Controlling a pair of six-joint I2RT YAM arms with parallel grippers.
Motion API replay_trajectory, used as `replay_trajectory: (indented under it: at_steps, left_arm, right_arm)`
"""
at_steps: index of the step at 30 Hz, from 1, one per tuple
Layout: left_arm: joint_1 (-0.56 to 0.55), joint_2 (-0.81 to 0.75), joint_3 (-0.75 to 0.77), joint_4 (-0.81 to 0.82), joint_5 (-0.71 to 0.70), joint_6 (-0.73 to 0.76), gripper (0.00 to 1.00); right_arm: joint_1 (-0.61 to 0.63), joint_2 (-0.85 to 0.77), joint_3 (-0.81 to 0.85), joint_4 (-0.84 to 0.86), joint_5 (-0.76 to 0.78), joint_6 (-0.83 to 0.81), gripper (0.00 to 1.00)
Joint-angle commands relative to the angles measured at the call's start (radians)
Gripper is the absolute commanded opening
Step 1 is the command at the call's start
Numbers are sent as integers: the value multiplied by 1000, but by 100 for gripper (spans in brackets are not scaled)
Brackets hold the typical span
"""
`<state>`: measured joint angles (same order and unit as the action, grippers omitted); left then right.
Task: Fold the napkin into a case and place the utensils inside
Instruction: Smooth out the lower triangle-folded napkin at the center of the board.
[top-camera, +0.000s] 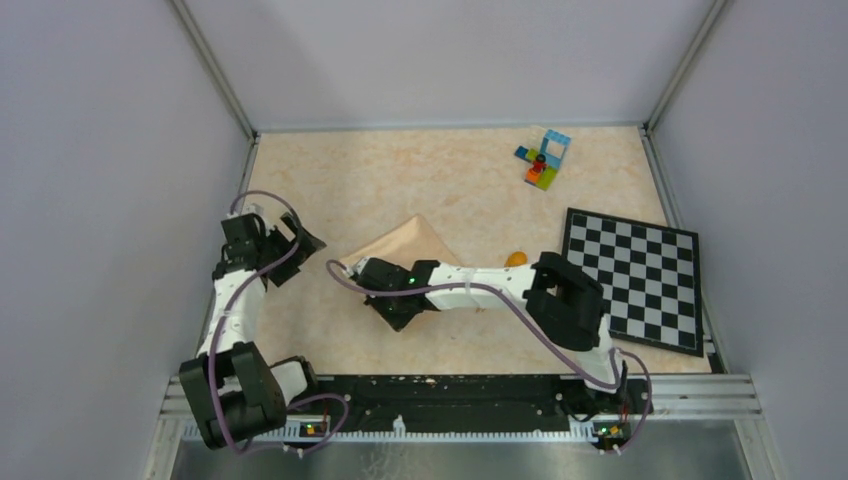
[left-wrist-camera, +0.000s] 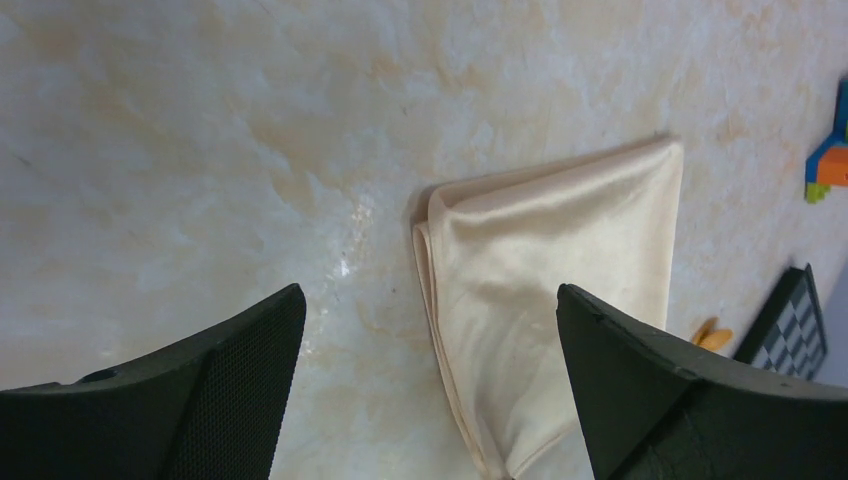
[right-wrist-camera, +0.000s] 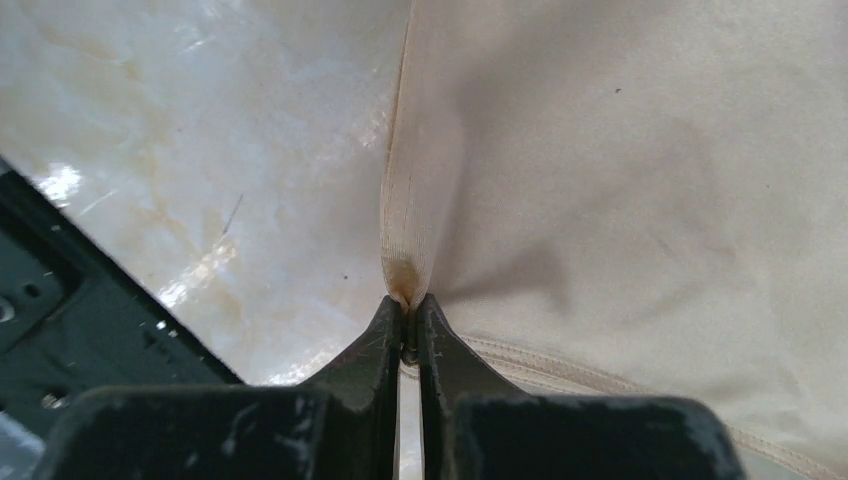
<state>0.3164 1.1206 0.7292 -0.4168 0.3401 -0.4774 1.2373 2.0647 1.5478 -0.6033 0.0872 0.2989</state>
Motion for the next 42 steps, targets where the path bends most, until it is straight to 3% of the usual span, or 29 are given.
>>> replay_trajectory:
  at_steps: [1, 6, 17, 25, 33, 37, 42]
  left_arm:
    - [6, 27, -79, 86, 189, -84, 99]
    - [4, 70, -199, 258, 379, -207, 99]
    - [3, 120, -373, 575, 425, -435, 89]
    - [-25, 255, -350, 672, 399, -427, 68]
    - [-47, 345, -324, 688, 344, -395, 57]
    - [-48, 378, -276, 654, 314, -342, 43]
    - [-47, 357, -213, 557, 278, -277, 18]
  right_arm:
    - [-50, -166, -99, 216, -137, 53, 0]
    - [-94, -240, -201, 307, -217, 95, 0]
    - [-171, -359, -347, 440, -297, 160, 0]
    - [-196, -390, -393, 481, -328, 169, 0]
    - [-213, -412, -418, 509, -339, 176, 0]
    - [-214, -406, -429, 529, -360, 167, 0]
    - [-197, -392, -460, 594, -428, 158, 0]
